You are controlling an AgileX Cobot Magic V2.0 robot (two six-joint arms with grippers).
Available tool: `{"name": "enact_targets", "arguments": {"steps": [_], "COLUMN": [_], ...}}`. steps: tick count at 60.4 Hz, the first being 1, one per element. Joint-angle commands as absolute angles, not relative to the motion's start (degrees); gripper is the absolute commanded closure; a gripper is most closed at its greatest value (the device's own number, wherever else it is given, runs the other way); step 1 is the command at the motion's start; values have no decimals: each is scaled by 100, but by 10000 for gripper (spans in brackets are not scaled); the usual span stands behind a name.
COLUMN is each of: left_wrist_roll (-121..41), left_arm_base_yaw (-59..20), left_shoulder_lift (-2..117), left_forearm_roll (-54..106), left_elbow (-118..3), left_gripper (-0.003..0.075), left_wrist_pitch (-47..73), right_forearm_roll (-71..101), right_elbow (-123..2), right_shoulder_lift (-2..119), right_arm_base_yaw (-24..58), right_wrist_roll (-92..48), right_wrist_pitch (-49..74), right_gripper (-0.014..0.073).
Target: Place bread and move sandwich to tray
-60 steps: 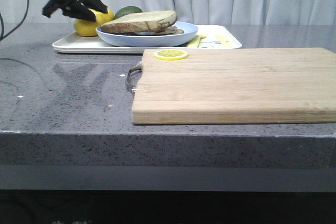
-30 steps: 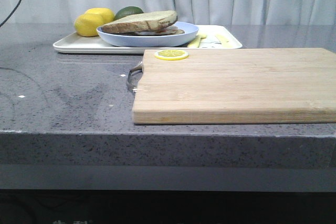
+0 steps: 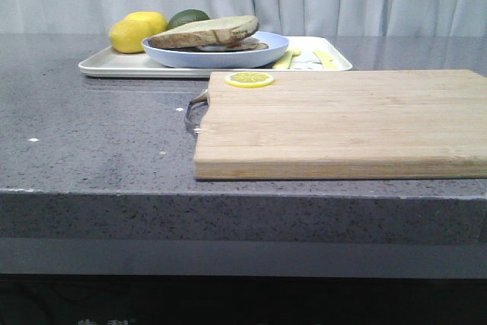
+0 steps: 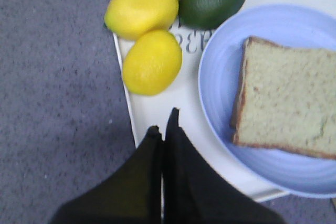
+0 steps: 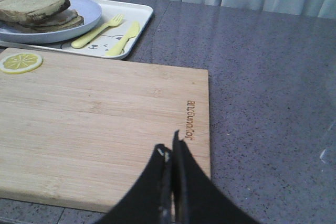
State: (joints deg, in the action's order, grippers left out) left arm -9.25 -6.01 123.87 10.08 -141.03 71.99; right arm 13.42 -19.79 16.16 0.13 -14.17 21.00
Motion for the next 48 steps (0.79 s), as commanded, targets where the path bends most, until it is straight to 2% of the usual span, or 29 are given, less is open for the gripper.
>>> {"name": "enact_targets", "arguments": {"steps": [1, 11, 24, 48], "left_wrist_roll": [-846, -846, -846, -809], "left_arm_base_yaw": [-620, -405, -302, -302], "left_shoulder_lift": [11601, 10947, 10124, 7267], "left_forearm_roll": [752, 745, 863, 900], "left_elbow": [-13315, -11602, -10193, -7634], "left_gripper": [739, 739, 739, 739], "left_wrist_pitch": [7198, 6974, 6593, 5683], "right_forearm_roll": [1379, 1379, 1379, 1379], "right_elbow": [-2124, -2124, -2124, -2124], "right_shoulder_lift": [1661, 1661, 1661, 1661], "right_arm_base_yaw": [33, 33, 33, 33], "right_wrist_roll": [-1458, -1458, -1458, -1458], "right_wrist_pitch": [1694, 1694, 1694, 1694], "right_gripper": [673, 673, 673, 673]}}
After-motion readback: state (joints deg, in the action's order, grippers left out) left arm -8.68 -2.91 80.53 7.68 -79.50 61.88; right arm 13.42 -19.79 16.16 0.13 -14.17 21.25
